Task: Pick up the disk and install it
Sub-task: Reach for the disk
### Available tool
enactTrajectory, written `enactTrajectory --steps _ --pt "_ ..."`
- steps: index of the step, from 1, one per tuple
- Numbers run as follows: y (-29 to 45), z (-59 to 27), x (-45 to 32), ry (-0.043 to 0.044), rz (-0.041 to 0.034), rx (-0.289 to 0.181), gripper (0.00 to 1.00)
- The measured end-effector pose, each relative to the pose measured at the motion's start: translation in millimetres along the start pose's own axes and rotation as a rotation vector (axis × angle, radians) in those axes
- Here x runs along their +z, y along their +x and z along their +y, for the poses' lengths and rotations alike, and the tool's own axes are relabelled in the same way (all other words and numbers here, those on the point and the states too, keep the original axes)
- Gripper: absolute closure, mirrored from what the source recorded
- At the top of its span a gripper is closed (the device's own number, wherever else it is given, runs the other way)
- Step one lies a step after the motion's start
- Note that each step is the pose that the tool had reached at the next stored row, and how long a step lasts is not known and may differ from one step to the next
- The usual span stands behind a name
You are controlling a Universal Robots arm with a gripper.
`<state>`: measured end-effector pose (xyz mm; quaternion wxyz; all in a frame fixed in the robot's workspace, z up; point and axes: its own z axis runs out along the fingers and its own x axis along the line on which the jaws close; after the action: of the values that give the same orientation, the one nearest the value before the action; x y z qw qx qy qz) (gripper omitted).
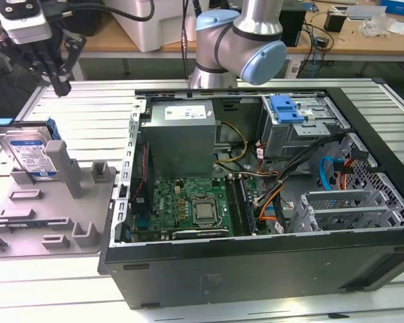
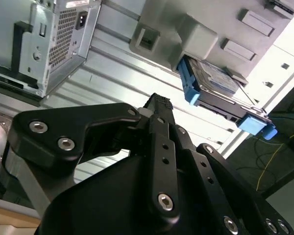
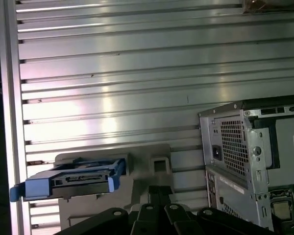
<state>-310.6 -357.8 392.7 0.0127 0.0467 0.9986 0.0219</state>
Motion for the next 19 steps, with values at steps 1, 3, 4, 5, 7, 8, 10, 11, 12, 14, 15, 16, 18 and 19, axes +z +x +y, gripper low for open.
enactTrajectory --steps 1,3,4,5,7,8,10,11,12,14,15,16,18,19 --pt "3.3 -0.1 0.0 0.0 -0.0001 0.0 0.89" --pt "10.9 -0.2 -0.1 -0.0001 -0.0002 0.001 0.89" --pt "14.0 -0.3 -0.1 0.0 -0.0002 0.002 0.89" --pt "17.5 -0.4 -0.2 0.0 -0.0002 0.002 0.89" --pt "23.9 -0.5 -0.2 0.0 -0.0002 0.003 0.89" --pt "27.7 -0.6 -0.3 0.0 -0.0003 0.004 0.89" --pt "34.8 -0.6 -0.4 0.0001 -0.0003 0.005 0.89" --pt "37.9 -0.6 -0.4 0.0001 -0.0003 0.006 0.89" --pt "41.7 -0.7 -0.4 0.0001 -0.0003 0.006 0.89" --pt "48.0 -0.8 -0.5 0.0001 -0.0004 0.007 0.89" --pt "51.0 -0.8 -0.5 0.0001 -0.0005 0.008 0.89" --pt "55.5 -0.9 -0.6 0.0002 -0.0004 0.009 0.89" --pt "64.1 -1.1 -0.6 0.0002 -0.0006 0.011 0.89" --pt "66.9 -1.2 -0.7 0.0003 -0.0005 0.011 0.89"
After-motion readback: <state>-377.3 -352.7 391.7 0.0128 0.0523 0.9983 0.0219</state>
